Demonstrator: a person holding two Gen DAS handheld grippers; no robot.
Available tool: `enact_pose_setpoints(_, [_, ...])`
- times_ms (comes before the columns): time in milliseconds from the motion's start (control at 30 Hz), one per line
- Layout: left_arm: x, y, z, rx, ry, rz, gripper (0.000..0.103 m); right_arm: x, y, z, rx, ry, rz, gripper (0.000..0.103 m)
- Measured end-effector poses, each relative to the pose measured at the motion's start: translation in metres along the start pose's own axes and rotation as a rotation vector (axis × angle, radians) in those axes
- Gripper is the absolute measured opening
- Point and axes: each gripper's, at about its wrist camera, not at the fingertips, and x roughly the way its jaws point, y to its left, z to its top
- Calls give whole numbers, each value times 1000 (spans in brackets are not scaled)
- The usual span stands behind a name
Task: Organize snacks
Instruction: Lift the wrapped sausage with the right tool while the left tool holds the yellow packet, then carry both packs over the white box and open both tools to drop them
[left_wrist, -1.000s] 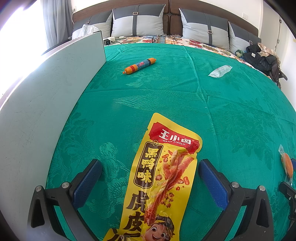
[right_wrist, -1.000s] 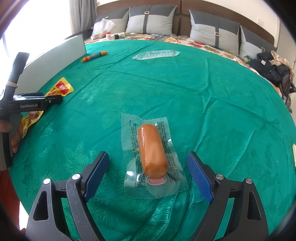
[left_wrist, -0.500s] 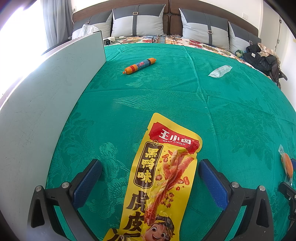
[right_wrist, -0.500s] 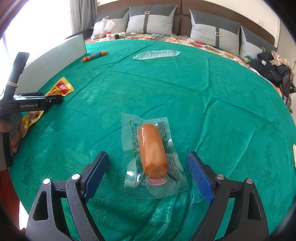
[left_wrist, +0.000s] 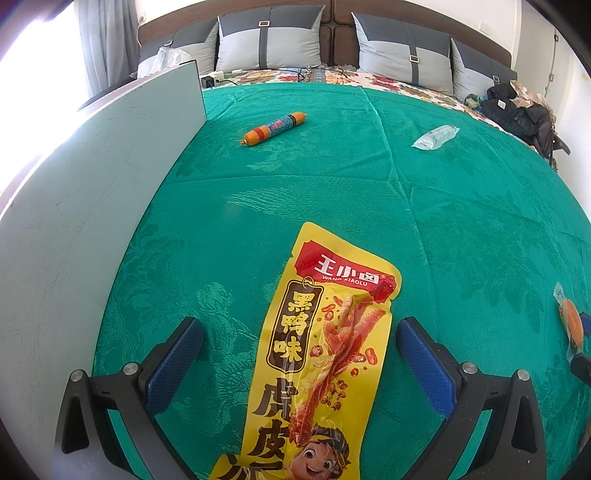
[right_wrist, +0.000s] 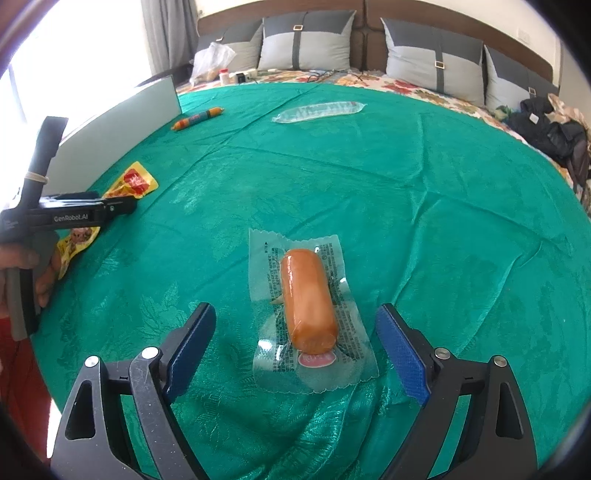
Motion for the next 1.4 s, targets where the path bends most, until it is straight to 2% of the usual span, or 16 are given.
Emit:
enact_pose_setpoints(100, [-1, -6, 2, 135, 109, -75, 103, -6, -19, 0, 127, -7, 61, 89])
enact_pose_setpoints(267, [-1, -16, 6, 209, 194, -104, 103, 11, 5, 19, 36, 116, -56, 89])
enact_pose_setpoints(300, [-1, -16, 7, 203, 201, -102, 97, 17, 13, 23, -10, 145, -99, 88])
enact_pose_setpoints(333, [-5, -17, 8, 199, 185, -102, 77, 23, 20, 26, -53, 177, -147, 85])
enact_pose_setpoints(367, [-11, -16, 8, 201, 164, -98, 63, 25, 25, 29, -87, 189, -172, 72])
enact_pose_setpoints(400, [-14, -14, 10, 194, 165, -104, 53, 23, 26, 33, -82, 202, -160, 50])
enact_pose_setpoints(467, [-21, -7, 7, 167, 152, -132, 42, 17, 21, 38, -38, 236, -167, 42])
enact_pose_setpoints(533, [-32, 2, 1, 118, 149, -158, 41, 5, 13, 38, 46, 229, -135, 40])
enact_pose_setpoints(667, [-64, 26, -13, -59, 84, -299, 41, -25, 7, 34, 204, 136, -18, 40])
enact_pose_setpoints(767, [-97, 46, -22, -205, 35, -425, 41, -37, 22, 39, 219, 115, 9, 40])
enact_pose_setpoints(867, [-139, 75, -22, -296, -39, -488, 41, -45, 60, 63, 164, 93, 60, 40])
enact_pose_setpoints(1033, [-200, 153, -9, -397, -156, -385, 42, -54, 172, 121, 15, 41, 247, 40])
enact_pose_setpoints(1233, [-205, 252, -16, -496, -156, -73, 46, -46, 325, 159, -148, 46, 489, 43])
enact_pose_setpoints(1300, [-194, 274, -29, -515, -105, 34, 53, -34, 359, 160, -154, 47, 518, 56])
enact_pose_setpoints(1367, [-185, 288, -45, -537, -75, 74, 58, -19, 379, 155, -154, 69, 512, 69])
enact_pose_setpoints(1400, [-184, 291, -54, -551, -74, 87, 60, -13, 381, 151, -146, 87, 500, 69])
